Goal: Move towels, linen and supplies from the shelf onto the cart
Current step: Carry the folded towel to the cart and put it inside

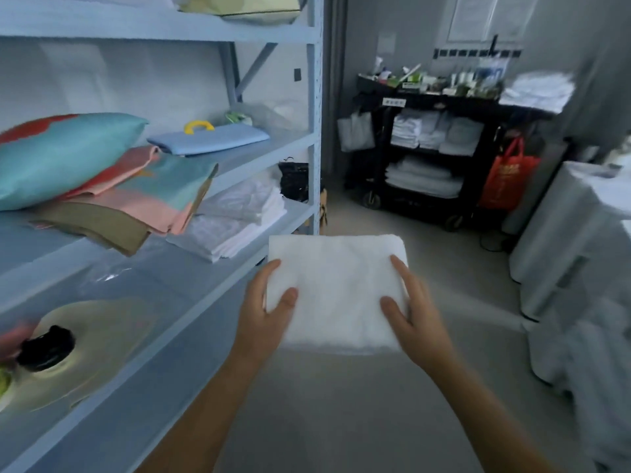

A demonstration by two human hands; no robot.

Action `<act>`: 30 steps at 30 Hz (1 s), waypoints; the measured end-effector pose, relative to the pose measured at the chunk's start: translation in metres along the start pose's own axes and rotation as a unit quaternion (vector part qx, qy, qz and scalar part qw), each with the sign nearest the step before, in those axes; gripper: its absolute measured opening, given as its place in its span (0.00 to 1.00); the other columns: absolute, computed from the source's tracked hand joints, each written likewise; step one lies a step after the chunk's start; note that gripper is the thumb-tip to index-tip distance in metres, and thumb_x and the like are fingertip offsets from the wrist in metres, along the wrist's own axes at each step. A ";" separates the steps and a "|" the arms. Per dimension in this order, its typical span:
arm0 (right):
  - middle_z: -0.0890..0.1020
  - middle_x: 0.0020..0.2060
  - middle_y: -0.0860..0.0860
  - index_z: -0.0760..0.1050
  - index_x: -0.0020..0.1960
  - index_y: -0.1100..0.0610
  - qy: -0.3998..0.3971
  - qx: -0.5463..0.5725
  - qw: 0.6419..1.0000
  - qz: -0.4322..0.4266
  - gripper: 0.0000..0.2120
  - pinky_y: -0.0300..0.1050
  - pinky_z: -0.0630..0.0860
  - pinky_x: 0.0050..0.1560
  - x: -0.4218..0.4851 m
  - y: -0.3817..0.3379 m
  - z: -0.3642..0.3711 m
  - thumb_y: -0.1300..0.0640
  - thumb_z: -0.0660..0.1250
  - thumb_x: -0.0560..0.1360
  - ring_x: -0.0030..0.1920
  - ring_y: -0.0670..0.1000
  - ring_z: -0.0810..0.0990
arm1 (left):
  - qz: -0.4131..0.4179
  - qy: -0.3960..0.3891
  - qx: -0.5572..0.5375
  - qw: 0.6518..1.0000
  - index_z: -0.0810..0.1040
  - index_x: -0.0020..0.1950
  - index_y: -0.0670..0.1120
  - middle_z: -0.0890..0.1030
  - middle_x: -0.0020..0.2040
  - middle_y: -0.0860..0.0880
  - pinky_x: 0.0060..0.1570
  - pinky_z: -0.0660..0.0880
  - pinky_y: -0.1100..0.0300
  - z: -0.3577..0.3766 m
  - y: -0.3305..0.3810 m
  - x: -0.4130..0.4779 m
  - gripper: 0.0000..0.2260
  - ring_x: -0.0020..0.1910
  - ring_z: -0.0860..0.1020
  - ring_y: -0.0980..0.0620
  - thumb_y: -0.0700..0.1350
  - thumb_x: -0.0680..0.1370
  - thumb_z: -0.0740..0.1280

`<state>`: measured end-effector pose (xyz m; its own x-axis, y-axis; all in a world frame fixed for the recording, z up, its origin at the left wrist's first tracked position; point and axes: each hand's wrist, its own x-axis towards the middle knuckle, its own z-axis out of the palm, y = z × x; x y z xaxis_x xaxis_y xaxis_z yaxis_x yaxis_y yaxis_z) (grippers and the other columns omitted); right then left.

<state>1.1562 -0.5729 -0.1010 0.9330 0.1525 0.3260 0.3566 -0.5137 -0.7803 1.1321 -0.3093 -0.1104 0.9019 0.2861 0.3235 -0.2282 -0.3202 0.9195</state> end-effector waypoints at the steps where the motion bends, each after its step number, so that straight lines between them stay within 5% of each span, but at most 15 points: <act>1: 0.66 0.66 0.41 0.55 0.77 0.38 0.013 -0.004 1.000 0.005 0.30 0.39 0.66 0.64 0.013 0.005 -0.001 0.49 0.63 0.80 0.64 0.30 0.65 | 0.003 -0.009 -0.009 1.000 0.71 0.70 0.56 0.71 0.68 0.63 0.58 0.65 0.79 0.008 -0.005 0.017 0.20 0.65 0.69 0.69 0.47 0.79 0.69; 7: 0.66 0.68 0.39 0.55 0.77 0.38 0.067 -0.018 0.996 0.056 0.30 0.35 0.65 0.61 0.074 0.039 -0.010 0.49 0.64 0.79 0.61 0.25 0.64 | 0.007 -0.068 -0.030 0.997 0.71 0.71 0.55 0.70 0.69 0.64 0.61 0.63 0.78 0.064 -0.023 0.106 0.21 0.66 0.66 0.73 0.47 0.79 0.69; 14: 0.70 0.67 0.40 0.59 0.74 0.33 0.098 -0.022 0.986 0.133 0.29 0.45 0.74 0.61 0.150 0.124 -0.026 0.48 0.66 0.78 0.61 0.43 0.74 | -0.022 -0.145 -0.033 0.989 0.71 0.71 0.56 0.72 0.70 0.62 0.70 0.67 0.57 0.154 -0.064 0.202 0.20 0.70 0.69 0.62 0.46 0.80 0.68; 24: 0.75 0.50 0.41 0.65 0.71 0.33 0.133 0.018 0.973 0.188 0.26 0.31 0.72 0.43 0.325 0.274 -0.067 0.49 0.68 0.77 0.42 0.38 0.75 | -0.033 -0.193 0.000 0.981 0.72 0.70 0.54 0.69 0.65 0.72 0.59 0.62 0.78 0.319 -0.108 0.378 0.18 0.63 0.64 0.79 0.47 0.80 0.67; 30: 0.76 0.58 0.38 0.65 0.70 0.30 0.131 0.020 0.977 0.167 0.24 0.43 0.76 0.45 0.469 0.315 -0.097 0.48 0.66 0.78 0.37 0.46 0.74 | -0.013 -0.175 0.002 0.984 0.71 0.72 0.54 0.67 0.65 0.72 0.58 0.60 0.79 0.382 -0.107 0.502 0.18 0.63 0.62 0.80 0.49 0.82 0.64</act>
<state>1.7017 -0.7447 -0.1425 0.9549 -0.2423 0.1718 0.0413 -0.4645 -0.8846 1.7493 -0.4764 -0.1316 0.9786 -0.0353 0.2027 -0.2032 -0.3201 0.9253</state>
